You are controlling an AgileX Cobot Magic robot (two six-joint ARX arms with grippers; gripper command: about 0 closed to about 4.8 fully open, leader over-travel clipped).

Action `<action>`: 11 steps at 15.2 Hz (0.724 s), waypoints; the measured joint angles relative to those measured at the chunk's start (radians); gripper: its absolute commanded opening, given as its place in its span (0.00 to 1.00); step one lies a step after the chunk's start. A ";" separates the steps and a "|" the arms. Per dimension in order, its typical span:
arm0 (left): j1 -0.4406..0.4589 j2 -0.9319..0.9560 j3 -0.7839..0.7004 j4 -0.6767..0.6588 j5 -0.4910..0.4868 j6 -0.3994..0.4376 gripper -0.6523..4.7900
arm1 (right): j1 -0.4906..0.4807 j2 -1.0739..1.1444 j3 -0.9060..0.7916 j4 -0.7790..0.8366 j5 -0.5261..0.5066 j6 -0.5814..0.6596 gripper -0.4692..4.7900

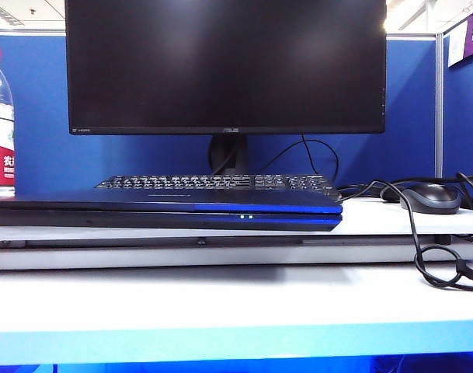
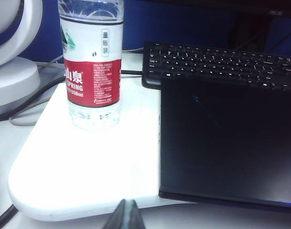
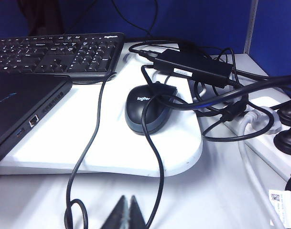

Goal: Open the lid of the black laptop.

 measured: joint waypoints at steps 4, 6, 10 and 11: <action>0.000 0.000 0.000 0.000 0.000 0.000 0.11 | 0.000 0.000 0.000 0.000 0.000 0.000 0.09; 0.000 0.000 0.000 0.000 0.000 0.000 0.11 | 0.000 0.000 0.000 0.000 0.000 0.000 0.09; 0.000 0.000 0.000 0.000 0.002 -0.039 0.11 | 0.000 0.000 0.000 0.000 -0.007 0.005 0.09; 0.000 0.000 0.000 0.001 0.021 -0.086 0.11 | 0.000 0.000 0.000 0.003 -0.029 0.032 0.09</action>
